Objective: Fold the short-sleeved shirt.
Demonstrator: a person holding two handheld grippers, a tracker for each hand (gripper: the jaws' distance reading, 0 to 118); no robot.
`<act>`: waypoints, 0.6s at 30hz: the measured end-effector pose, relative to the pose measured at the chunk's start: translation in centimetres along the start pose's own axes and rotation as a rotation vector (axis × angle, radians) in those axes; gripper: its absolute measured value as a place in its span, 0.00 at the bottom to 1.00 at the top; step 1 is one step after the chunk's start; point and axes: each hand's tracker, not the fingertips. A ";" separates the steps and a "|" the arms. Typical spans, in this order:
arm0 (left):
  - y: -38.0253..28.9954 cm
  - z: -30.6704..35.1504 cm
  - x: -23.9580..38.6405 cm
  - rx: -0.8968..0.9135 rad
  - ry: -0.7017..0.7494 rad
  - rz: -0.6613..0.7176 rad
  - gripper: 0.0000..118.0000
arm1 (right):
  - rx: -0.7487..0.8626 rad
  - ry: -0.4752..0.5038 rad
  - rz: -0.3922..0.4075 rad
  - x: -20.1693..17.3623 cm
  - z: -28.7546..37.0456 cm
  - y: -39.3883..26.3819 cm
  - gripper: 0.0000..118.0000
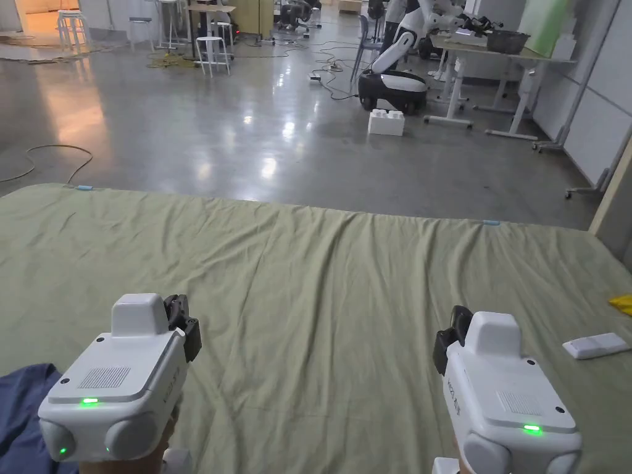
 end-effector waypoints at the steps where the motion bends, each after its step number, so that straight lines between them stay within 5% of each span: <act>1: -0.1 0.1 -0.7 -0.031 0.002 -0.011 0.04 | -0.002 0.007 0.006 -0.2 -0.1 0.0 0.01; 12: -5.9 0.6 -16.1 -0.482 0.110 0.092 0.07 | -0.063 0.068 0.052 -2.1 -0.8 -1.9 0.01; 14: -7.1 0.1 -18.4 -0.563 0.137 0.082 0.31 | -0.073 0.075 0.058 -2.6 -1.1 -2.2 0.01; 16: -8.4 -0.7 -20.7 -0.632 0.148 0.085 0.71 | -0.095 0.089 0.043 -3.0 -1.3 -2.4 0.01; 18: -9.6 -1.4 -22.5 -0.678 0.164 0.107 0.82 | -0.147 0.102 0.003 -3.4 -1.6 -2.9 0.01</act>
